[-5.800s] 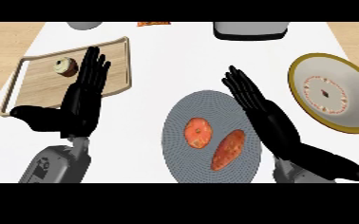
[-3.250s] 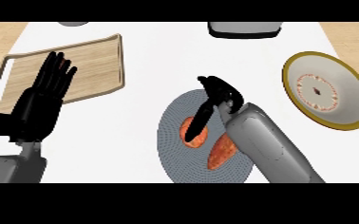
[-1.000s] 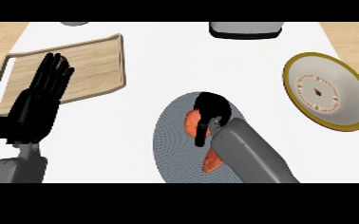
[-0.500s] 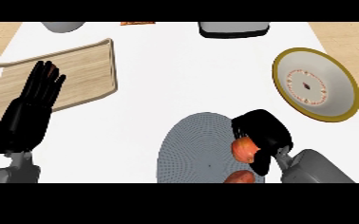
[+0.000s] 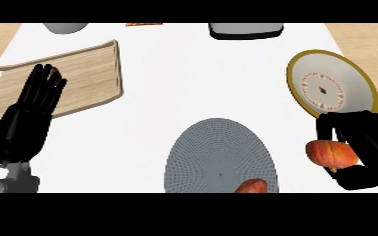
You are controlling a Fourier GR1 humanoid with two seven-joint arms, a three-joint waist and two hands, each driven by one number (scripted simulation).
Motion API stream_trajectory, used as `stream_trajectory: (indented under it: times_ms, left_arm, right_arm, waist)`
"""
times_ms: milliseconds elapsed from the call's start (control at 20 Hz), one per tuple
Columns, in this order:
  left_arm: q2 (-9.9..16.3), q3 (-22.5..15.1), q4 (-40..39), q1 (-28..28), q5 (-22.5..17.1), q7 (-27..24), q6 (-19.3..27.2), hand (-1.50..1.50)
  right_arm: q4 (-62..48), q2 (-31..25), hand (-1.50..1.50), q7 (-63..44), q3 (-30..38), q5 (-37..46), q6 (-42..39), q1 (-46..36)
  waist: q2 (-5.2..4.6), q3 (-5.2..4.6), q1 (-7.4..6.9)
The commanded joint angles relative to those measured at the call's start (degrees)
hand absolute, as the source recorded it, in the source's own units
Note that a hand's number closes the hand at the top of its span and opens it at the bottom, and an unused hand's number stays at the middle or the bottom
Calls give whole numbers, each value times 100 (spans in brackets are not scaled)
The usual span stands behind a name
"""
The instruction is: Pick the squash from the placemat and place it in the bowl
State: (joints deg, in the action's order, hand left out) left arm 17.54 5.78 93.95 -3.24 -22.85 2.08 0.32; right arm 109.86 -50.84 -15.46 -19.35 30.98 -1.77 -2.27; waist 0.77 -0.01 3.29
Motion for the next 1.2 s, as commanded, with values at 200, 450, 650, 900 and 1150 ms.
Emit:
stream_trajectory:
  times_ms: [200,450,650,900,1150]
  left_arm:
    - [116,116,-58,-362,-80,157,-126,0]
    - [-293,-286,-174,-464,284,8,-15,0]
    - [-148,-17,-408,-335,102,-122,-331,0]
    - [-229,-138,-219,-502,141,203,-247,0]
    - [-385,-177,-332,-521,355,-76,-214,0]
  right_arm:
    - [177,-739,150,142,2400,-1113,-3,594]
    - [-615,-159,150,385,2639,-1009,69,263]
    - [-1974,-223,150,1111,3123,-1334,-77,-425]
    - [-3521,85,150,1840,2960,-1162,-52,-1425]
    - [-5119,466,150,2376,2748,-766,133,-2485]
  waist:
    - [-58,2,-181]
    - [-85,2,-324]
    - [-98,3,-383]
    - [-109,6,-449]
    - [-116,6,-483]
